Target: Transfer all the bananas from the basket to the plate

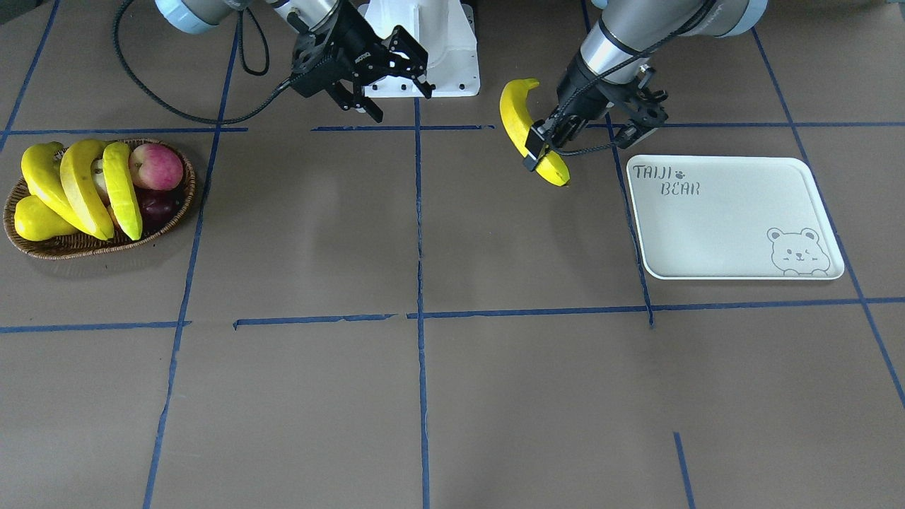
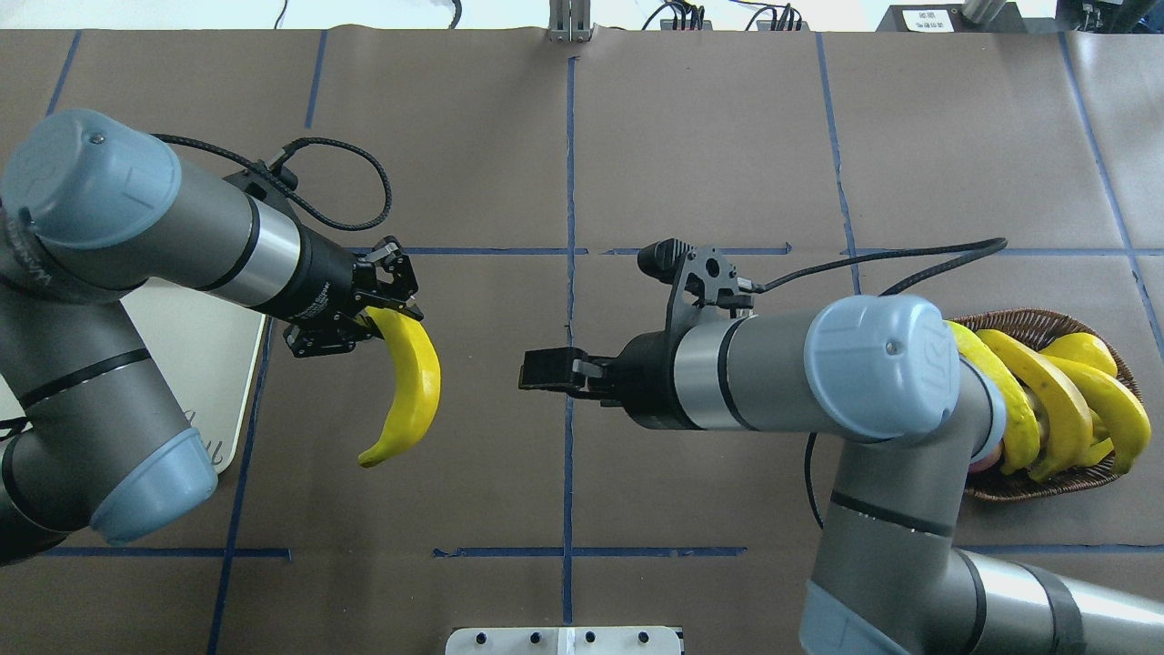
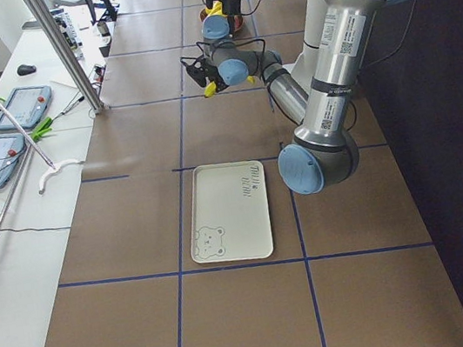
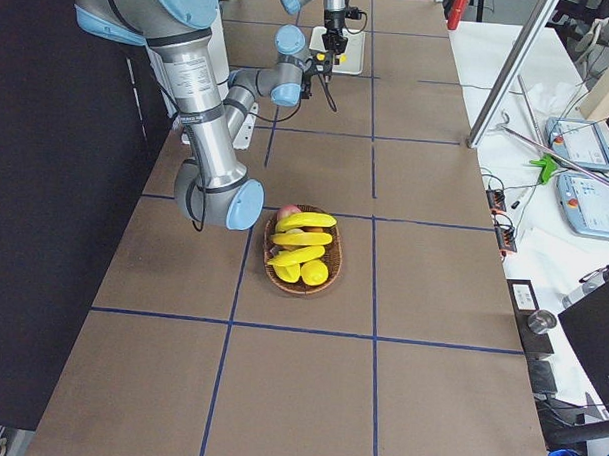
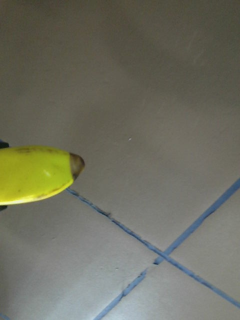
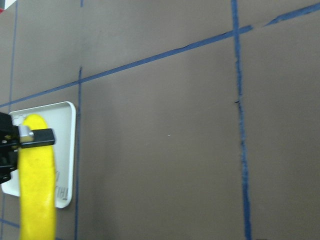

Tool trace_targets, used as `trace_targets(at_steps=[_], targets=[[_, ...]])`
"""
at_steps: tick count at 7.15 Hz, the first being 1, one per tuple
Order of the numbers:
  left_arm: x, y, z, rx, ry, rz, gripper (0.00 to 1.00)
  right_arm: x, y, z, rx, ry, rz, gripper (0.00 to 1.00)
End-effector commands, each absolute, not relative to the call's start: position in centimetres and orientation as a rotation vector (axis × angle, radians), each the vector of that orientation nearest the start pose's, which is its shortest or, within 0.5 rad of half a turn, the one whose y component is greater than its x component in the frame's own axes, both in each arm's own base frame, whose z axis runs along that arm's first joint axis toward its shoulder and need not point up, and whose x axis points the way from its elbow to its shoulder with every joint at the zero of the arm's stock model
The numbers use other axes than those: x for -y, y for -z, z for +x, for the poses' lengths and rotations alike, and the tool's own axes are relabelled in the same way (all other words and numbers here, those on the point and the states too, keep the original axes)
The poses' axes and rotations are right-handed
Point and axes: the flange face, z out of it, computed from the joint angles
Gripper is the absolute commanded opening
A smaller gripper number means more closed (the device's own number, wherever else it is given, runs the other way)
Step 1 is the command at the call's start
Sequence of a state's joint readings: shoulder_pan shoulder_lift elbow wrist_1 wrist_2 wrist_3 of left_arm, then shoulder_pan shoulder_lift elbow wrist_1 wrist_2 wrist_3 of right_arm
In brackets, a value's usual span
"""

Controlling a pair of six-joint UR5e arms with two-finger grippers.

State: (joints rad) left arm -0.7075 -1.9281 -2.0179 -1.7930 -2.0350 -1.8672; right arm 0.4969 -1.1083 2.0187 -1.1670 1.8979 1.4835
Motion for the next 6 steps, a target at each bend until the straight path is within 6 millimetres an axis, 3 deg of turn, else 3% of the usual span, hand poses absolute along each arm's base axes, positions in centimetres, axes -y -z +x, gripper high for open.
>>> trace_targets(at_steps=[1,3,5,6], targets=[[43.9,-30.5,31.7,-0.997,0.632,-0.122,0.00,39.8,-20.1,-39.1,1.134,-0.077,0.090,1.00],[43.7,-39.6,26.4,-0.854,0.453,-0.028,0.00,39.2,-27.1,-33.6,1.008,0.066,0.149,1.00],[45.4,-45.8,19.5,-0.810,0.394,-0.033,0.00,42.1,-34.1,-25.1,0.969,0.209,0.152,1.00],[46.1,-49.0,17.8,-0.779,0.378,-0.034,0.00,42.4,-37.0,-21.6,0.947,0.236,0.158,1.00]])
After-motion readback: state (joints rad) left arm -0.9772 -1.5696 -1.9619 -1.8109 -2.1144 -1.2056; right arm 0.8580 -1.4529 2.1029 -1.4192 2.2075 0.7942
